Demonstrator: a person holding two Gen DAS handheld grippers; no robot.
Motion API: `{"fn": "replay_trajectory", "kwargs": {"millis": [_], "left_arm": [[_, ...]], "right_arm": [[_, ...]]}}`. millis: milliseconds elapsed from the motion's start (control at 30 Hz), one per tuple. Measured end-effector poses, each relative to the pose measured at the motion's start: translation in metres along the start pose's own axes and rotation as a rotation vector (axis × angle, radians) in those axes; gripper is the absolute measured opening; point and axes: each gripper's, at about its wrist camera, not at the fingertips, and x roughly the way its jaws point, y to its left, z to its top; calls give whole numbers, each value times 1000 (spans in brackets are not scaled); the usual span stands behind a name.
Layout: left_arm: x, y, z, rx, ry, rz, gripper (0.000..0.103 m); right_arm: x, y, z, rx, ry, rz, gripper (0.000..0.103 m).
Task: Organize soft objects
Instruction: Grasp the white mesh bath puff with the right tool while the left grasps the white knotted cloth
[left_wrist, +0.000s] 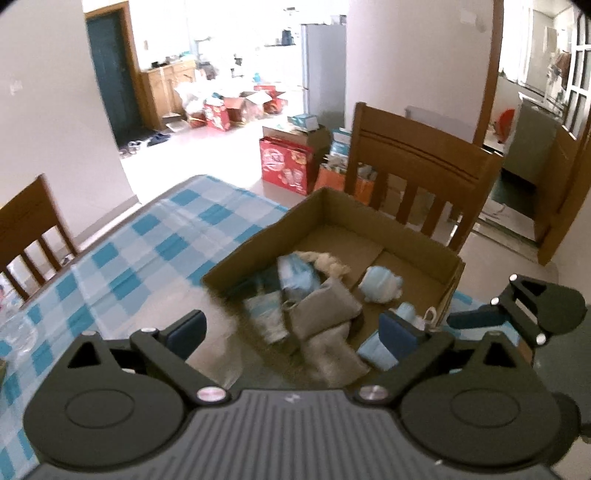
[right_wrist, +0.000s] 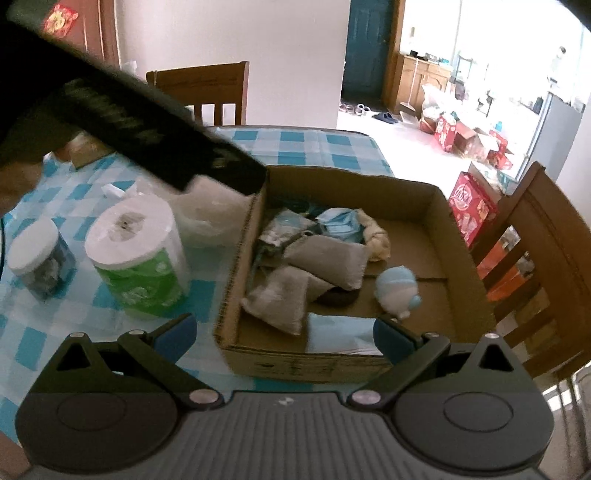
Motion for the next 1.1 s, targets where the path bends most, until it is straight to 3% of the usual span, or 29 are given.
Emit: {"fn": "replay_trajectory", "kwargs": {"millis": [367,833,1100], "left_arm": [[-59,39,-69,-51,0,75,99],[-86,98,-148,-130,76,132,99],[-97,126,-169,-190,77,155,99]], "right_arm": [[0,52,2,24,10,2,103],[4,119,15,-27,22,-19,103],[10,140,28,-75,42,-8,103]]}}
